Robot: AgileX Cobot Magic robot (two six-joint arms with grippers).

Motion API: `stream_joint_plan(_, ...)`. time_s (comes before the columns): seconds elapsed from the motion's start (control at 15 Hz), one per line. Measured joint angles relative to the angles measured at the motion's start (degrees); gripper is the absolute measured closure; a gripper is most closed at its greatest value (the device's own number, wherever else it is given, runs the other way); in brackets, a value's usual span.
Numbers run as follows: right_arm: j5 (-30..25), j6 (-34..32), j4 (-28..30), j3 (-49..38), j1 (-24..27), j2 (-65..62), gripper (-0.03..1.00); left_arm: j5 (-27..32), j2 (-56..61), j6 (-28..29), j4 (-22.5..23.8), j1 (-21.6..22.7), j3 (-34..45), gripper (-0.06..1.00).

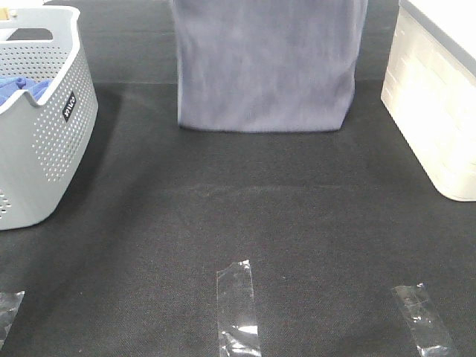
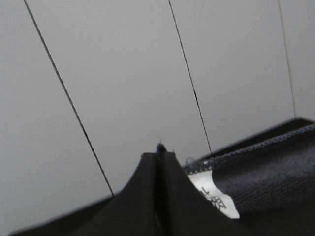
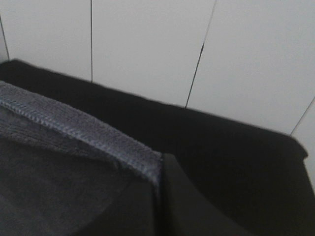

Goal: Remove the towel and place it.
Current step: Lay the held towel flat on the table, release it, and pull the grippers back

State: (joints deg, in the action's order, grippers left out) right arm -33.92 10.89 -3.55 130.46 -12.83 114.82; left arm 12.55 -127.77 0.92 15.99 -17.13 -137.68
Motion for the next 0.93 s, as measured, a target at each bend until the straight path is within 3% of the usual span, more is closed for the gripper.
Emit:
stream_joint_plan(0.33,-22.98,-1.72,-2.23,-0.34,0.0,1.89,0.97,36.04,0.0,0.0,-10.54,-1.89,-0.06,0.94)
stream_joint_plan(0.47,-30.94,-3.09,-2.52,-0.4,0.06,1.89,0.97,46.52,0.0,0.0,-15.53,-1.89,-0.11,0.94)
stream_joint_plan(0.67,-35.47,-4.18,-3.5,-0.4,0.52,1.89,0.97,53.8,0.0,0.06,-20.11,-1.78,-0.17,0.94)
stream_joint_plan(0.93,-35.81,-5.27,-5.5,-6.07,0.86,-0.52,0.97,54.83,2.46,3.95,-21.6,-1.49,3.5,0.94)
